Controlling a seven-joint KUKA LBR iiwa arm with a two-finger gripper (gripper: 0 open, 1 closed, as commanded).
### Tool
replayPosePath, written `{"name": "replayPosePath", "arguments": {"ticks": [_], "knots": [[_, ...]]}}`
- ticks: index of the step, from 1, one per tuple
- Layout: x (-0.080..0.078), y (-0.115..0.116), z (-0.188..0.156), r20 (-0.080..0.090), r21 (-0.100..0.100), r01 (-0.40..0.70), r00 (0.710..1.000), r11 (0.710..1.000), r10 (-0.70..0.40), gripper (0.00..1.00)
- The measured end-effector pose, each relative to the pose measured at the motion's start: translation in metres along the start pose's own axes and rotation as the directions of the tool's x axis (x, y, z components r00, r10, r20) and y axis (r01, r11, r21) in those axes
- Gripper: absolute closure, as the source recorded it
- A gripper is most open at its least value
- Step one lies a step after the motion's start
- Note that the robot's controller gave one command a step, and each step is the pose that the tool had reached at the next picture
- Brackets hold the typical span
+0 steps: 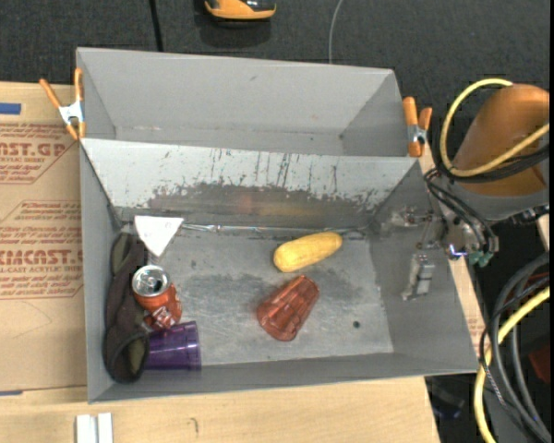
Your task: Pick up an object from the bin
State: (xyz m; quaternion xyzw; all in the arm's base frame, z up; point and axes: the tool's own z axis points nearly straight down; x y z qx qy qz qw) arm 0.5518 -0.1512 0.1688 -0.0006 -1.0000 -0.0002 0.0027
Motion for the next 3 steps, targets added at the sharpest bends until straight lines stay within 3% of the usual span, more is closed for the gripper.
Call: {"name": "replayPosePath", "arguments": {"ticks": [1, 2, 3], "knots": [[-0.002, 0.001, -0.005, 0.007, 0.001, 0.002, 1.0, 1.0, -0.002, 0.0], [-0.023, 0.044, 0.047, 0.01, 0.003, 0.127, 0.992, 0.992, -0.127, 0.0], [-0.033, 0.059, 0.04, 0.005, 0.0, 0.161, 0.987, 0.987, -0.161, 0.0]]}}
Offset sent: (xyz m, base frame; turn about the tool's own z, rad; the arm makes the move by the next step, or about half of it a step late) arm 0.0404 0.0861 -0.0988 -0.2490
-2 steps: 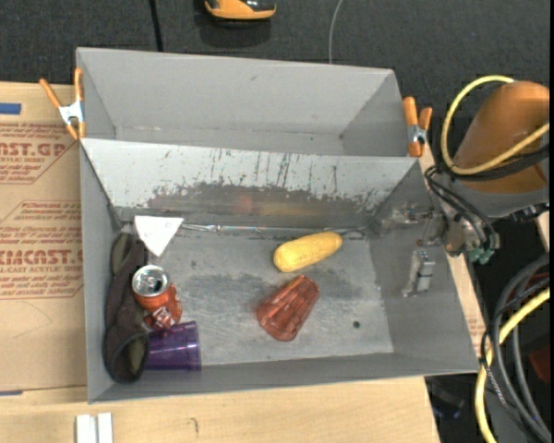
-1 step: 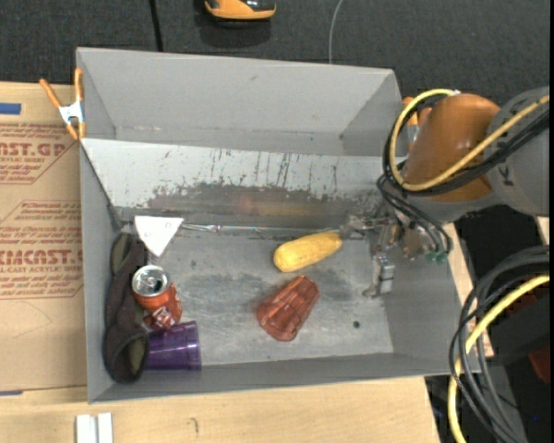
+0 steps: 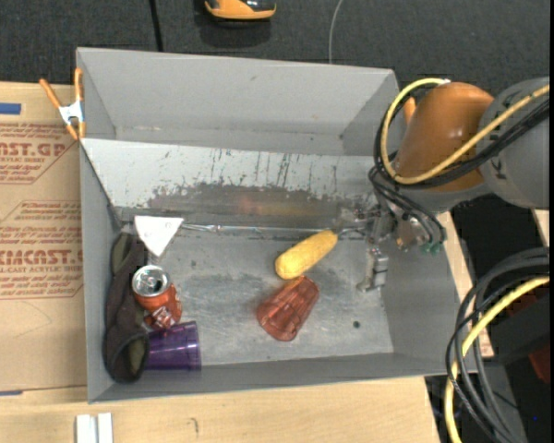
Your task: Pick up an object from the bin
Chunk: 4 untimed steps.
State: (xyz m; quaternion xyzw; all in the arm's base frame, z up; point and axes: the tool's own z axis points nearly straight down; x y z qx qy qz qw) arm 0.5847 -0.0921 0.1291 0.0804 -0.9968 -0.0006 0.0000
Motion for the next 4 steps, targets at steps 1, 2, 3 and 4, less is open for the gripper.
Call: {"name": "replayPosePath", "arguments": {"ticks": [1, 2, 3, 4], "knots": [[-0.013, 0.048, 0.008, 0.002, -0.001, 0.054, 0.999, 0.999, -0.054, 0.0], [-0.017, 0.052, 0.054, 0.002, 0.002, 0.204, 0.979, 0.979, -0.204, 0.0], [-0.018, 0.055, 0.059, 0.003, 0.001, 0.083, 0.997, 0.997, -0.083, 1.0], [-0.018, 0.055, 0.059, 0.004, 0.001, 0.083, 0.997, 0.997, -0.083, 1.0]]}}
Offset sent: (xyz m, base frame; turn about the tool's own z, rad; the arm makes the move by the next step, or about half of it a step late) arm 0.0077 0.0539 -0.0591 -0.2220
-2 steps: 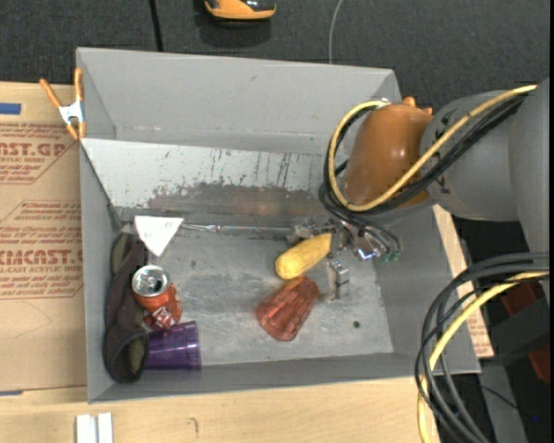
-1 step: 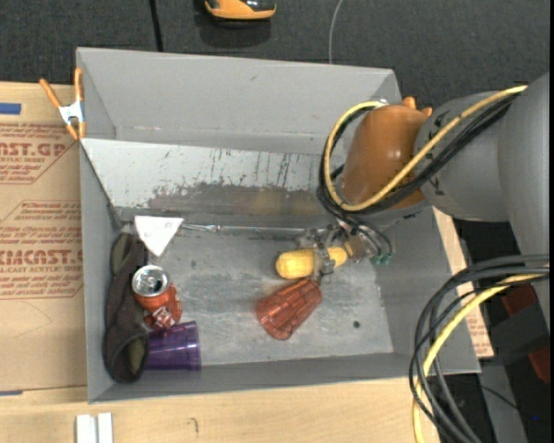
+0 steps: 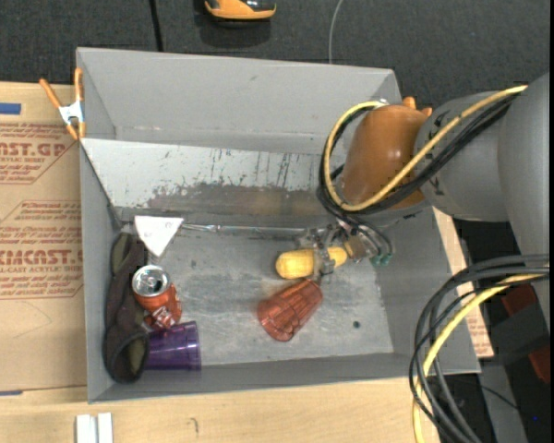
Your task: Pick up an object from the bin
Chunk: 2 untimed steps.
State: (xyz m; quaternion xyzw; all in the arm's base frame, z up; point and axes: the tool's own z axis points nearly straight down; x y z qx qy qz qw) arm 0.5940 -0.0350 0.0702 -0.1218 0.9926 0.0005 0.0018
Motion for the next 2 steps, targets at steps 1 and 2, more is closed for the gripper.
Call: {"name": "replayPosePath", "arguments": {"ticks": [1, 2], "knots": [[0.0004, 0.0002, -0.0012, -0.002, 0.0, 0.0, 1.0, 1.0, 0.0, 1.0], [0.0006, 0.0004, -0.0063, -0.003, -0.001, 0.0, 1.0, 1.0, 0.0, 1.0]]}}
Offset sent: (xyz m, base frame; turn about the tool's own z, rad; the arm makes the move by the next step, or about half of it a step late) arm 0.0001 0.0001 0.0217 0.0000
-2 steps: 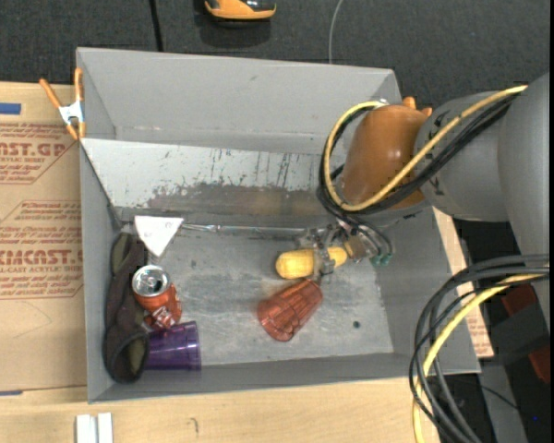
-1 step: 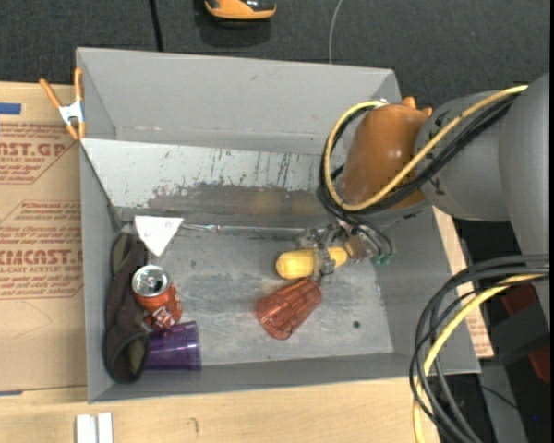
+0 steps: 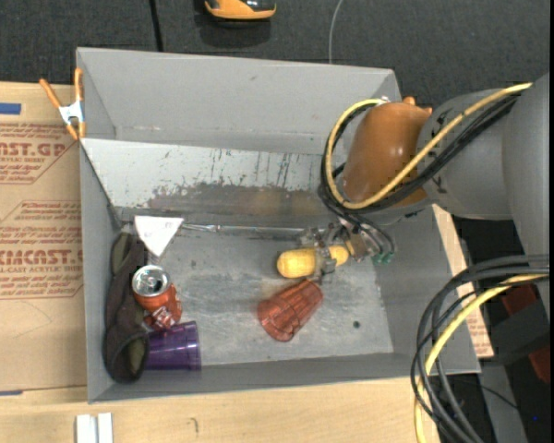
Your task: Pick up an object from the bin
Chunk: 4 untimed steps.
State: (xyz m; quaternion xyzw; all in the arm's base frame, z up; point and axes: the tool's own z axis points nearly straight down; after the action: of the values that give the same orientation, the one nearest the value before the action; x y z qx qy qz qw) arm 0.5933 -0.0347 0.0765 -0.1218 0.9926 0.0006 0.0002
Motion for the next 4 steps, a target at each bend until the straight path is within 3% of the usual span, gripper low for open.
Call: {"name": "replayPosePath", "arguments": {"ticks": [2, 4], "knots": [[0.001, 0.001, -0.015, -0.004, -0.001, 0.0, 1.0, 1.0, 0.0, 1.0], [-0.002, 0.0, -0.039, 0.006, 0.003, 0.001, 1.0, 1.0, -0.001, 1.0]]}}
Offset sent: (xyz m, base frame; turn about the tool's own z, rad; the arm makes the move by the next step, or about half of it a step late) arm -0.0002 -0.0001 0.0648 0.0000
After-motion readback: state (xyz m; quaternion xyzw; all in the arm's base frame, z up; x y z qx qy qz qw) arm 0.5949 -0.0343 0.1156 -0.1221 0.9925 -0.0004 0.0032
